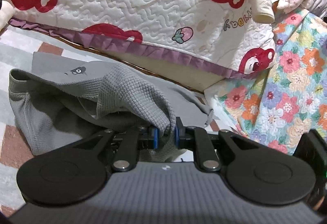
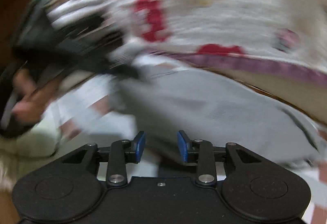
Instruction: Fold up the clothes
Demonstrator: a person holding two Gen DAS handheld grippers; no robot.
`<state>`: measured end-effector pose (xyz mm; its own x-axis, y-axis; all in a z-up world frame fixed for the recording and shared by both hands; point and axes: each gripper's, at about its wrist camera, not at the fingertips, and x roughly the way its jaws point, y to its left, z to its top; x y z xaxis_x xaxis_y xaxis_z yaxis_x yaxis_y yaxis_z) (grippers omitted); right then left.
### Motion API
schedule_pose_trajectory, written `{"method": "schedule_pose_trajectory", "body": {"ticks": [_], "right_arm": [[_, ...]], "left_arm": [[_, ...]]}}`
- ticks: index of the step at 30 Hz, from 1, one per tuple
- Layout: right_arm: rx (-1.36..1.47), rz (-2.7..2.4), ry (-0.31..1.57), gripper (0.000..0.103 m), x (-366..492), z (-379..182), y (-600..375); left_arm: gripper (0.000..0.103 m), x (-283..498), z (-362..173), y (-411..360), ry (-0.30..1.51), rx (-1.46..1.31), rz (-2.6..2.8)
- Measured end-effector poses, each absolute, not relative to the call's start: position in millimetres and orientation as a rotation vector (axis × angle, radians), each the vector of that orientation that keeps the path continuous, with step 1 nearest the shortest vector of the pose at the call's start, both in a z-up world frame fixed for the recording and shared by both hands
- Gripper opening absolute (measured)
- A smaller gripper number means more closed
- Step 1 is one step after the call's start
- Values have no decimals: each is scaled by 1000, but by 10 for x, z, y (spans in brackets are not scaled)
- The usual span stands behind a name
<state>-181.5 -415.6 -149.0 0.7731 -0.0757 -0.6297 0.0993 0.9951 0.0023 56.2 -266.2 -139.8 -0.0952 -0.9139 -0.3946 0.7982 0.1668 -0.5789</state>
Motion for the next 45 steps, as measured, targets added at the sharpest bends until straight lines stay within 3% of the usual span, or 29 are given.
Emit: {"method": "schedule_pose_trajectory", "body": {"ticks": [1,3,11,12,14,15,16,22,29,32,37,45], "right_arm": [[16,-86,679,58,-1751,-1492,-4096],[-48,-118,657,63,-1645,-1485,-4043],[-188,-289,559,63,-1390,-1451,-3905],[-198,-294,552,61,-1372,-1453,-3912],[-197,-300,540,37,-1374,-1423,-3968],[-188,-305,537,16,-1373,-1395,-4012],[-179,-309,534,11,-1372,-1367,-4055],[-204,-353,529,4,-1361,-1272,-4194],[-209,-568,491,4,-1505,-1018,-4624],[-221,-686,474,4,-1668,-883,-4882],[-194,-887,470,4,-2066,-818,-5272],[-83,-1096,546,4,-2565,-1140,-5766]], "left_arm": [[14,558,-1375,-2666,829,-178,-1466],[13,533,-1313,-2666,802,-168,-1517],[13,415,-1101,-2581,728,-175,-1602],[13,416,-1095,-2578,726,-177,-1602],[12,433,-1095,-2578,738,-189,-1603],[12,443,-1106,-2578,746,-196,-1604],[12,450,-1122,-2579,753,-204,-1605],[13,451,-1159,-2609,780,-198,-1599],[16,304,-922,-2454,480,118,-1492],[21,482,-927,-2409,472,118,-1406],[35,932,-1242,-2524,661,59,-1316],[36,1544,-1894,-2639,966,-66,-1061]]}}
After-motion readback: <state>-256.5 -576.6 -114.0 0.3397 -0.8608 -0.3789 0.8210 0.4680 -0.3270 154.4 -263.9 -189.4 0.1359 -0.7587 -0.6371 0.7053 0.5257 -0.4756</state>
